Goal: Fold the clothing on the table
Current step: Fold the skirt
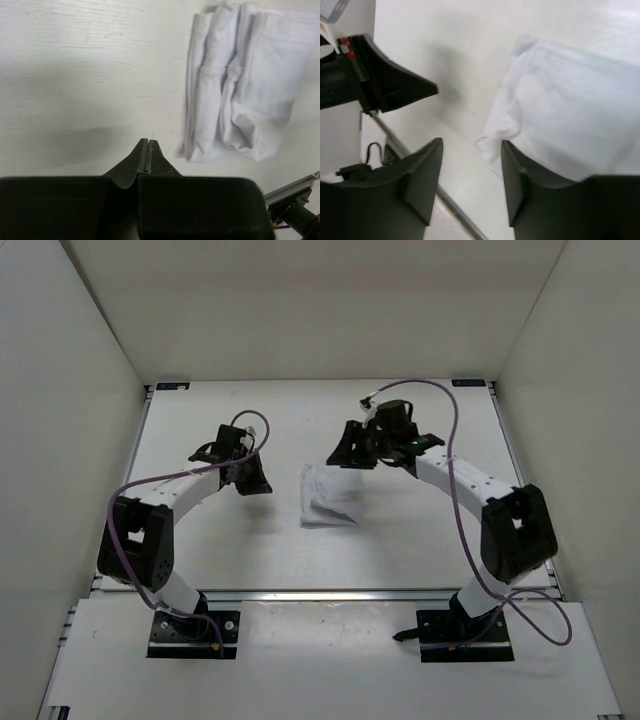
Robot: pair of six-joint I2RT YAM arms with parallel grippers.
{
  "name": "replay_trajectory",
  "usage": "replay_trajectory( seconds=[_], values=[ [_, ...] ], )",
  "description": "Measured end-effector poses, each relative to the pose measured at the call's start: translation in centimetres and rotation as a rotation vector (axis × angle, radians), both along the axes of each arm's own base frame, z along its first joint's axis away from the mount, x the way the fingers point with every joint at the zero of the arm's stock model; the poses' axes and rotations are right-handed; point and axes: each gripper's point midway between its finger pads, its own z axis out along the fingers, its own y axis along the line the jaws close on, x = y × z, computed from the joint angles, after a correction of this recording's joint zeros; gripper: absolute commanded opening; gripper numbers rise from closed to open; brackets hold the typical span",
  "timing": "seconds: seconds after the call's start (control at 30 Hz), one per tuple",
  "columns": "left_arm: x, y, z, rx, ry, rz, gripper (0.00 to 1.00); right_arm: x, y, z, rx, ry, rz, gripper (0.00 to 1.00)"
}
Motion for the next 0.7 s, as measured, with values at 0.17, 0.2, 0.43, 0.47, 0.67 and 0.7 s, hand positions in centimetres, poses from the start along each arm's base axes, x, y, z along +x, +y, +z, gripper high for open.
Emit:
replay_trajectory(
  seconds=[0.17, 0.2, 0.43, 0.47, 0.67, 0.7],
  values=[
    [-0.7, -1.9, 1.4, -0.04, -0.029, -0.06, 0.0, 0.5, -5.4, 0.6, -0.018, -0.043, -0.135, 0.45],
    [-1.1, -2.7, 1.4, -0.055, -0.026, -0.08, 0.0, 0.3, -6.0, -0.4, -0.034, -0.024, -0.149, 0.49],
    [-4.1, -7.9, 0.7, -0.208, 0.015, -0.156, 0.64, -3.4, -5.9, -6.7, -0.135, 0.119, -0.094, 0.32],
    [-4.4, -8.0, 0.3, -0.229, 0.025, -0.141, 0.7, -3.5, -5.6, -7.0, -0.138, 0.121, -0.082, 0.3],
    [-4.9, -8.0, -0.9, -0.409, 0.061, -0.012, 0.83, -4.4, -4.2, -9.5, -0.164, 0.161, -0.021, 0.13],
    [-4.9, -8.0, -0.9, -0.434, 0.063, 0.006, 0.84, -4.5, -4.1, -10.0, -0.169, 0.17, -0.015, 0.12]
  ],
)
